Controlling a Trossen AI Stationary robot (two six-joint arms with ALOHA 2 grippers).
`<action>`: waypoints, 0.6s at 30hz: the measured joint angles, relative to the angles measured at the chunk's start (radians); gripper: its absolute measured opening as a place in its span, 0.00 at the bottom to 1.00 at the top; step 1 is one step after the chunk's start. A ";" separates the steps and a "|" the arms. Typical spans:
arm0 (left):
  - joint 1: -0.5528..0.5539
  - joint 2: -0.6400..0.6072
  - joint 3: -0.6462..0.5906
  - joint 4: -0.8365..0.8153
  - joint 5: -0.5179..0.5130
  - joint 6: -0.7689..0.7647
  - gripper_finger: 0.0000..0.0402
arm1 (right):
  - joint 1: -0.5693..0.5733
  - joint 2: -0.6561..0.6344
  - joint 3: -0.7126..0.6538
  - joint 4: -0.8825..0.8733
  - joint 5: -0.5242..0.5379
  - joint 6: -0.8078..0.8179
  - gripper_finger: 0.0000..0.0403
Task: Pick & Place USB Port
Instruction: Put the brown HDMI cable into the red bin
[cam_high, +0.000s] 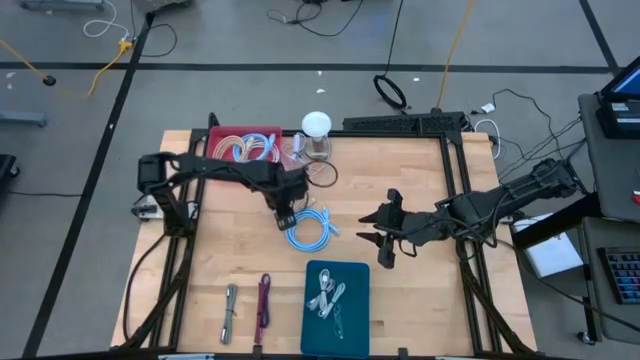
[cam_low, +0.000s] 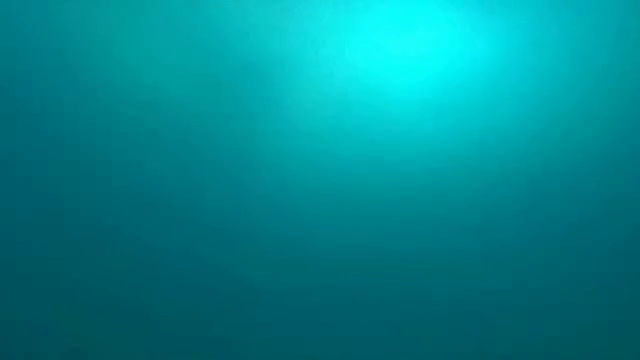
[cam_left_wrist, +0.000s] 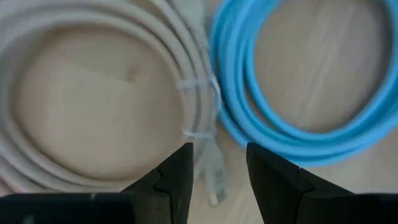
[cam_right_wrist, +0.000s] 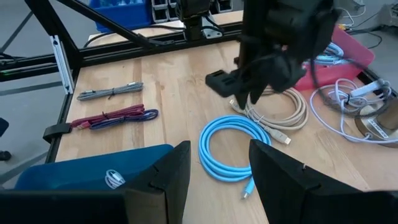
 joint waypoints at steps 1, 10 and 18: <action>-0.005 0.008 0.000 0.000 -0.002 0.000 0.37 | 0.000 0.000 0.000 -0.001 0.000 0.003 0.38; -0.009 0.030 0.002 0.031 -0.048 0.009 0.37 | 0.001 0.000 0.000 -0.008 -0.003 0.036 0.38; -0.013 0.026 0.002 0.040 -0.074 0.010 0.37 | 0.008 0.000 0.000 -0.008 -0.003 0.040 0.38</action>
